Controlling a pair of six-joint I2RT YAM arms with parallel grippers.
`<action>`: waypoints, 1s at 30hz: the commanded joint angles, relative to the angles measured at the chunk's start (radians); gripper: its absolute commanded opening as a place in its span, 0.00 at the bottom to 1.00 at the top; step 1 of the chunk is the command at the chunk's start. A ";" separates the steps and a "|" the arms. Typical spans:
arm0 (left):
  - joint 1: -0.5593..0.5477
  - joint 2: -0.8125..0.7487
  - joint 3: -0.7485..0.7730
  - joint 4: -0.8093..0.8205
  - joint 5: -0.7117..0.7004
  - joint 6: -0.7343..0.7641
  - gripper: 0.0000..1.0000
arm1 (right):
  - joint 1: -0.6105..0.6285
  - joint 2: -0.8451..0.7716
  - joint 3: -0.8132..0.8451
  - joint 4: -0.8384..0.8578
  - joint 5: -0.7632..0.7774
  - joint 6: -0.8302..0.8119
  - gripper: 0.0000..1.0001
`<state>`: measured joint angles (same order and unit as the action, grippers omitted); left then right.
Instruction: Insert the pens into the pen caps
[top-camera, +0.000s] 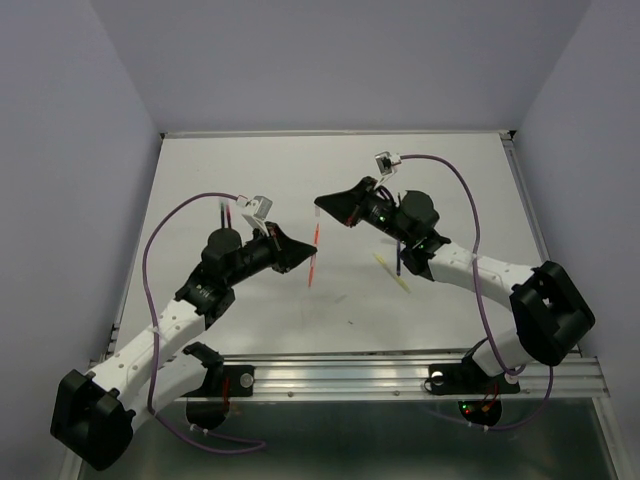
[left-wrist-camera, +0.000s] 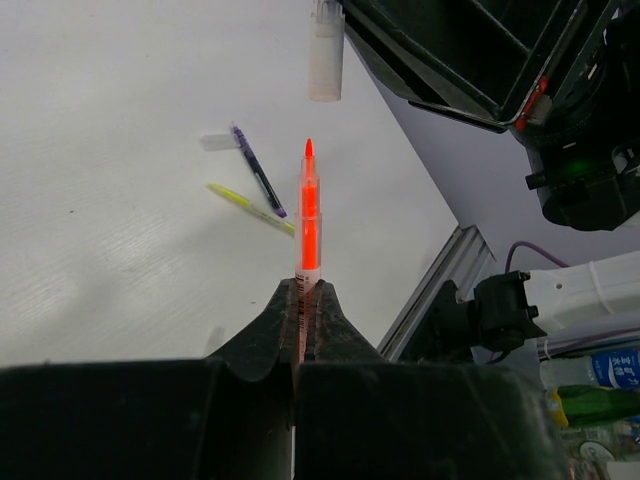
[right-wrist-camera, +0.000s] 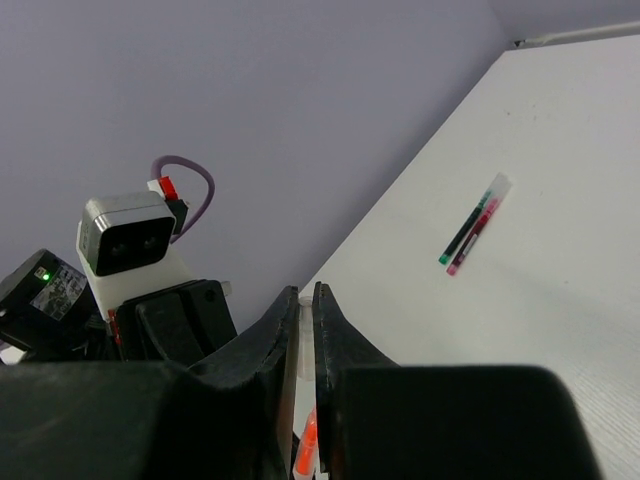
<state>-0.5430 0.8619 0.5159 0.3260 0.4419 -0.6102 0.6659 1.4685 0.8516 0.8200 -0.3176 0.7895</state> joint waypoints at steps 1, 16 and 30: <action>-0.005 -0.027 0.013 0.068 0.012 0.026 0.00 | 0.018 0.003 0.017 0.047 0.018 -0.015 0.01; -0.005 -0.052 0.016 0.050 -0.012 0.041 0.00 | 0.018 0.021 0.035 0.051 -0.014 0.001 0.01; -0.005 -0.058 0.019 0.036 -0.014 0.049 0.00 | 0.018 0.007 0.061 0.025 0.006 -0.006 0.01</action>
<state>-0.5434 0.8356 0.5159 0.3237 0.4355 -0.5861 0.6758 1.4937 0.8680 0.8162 -0.3168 0.7902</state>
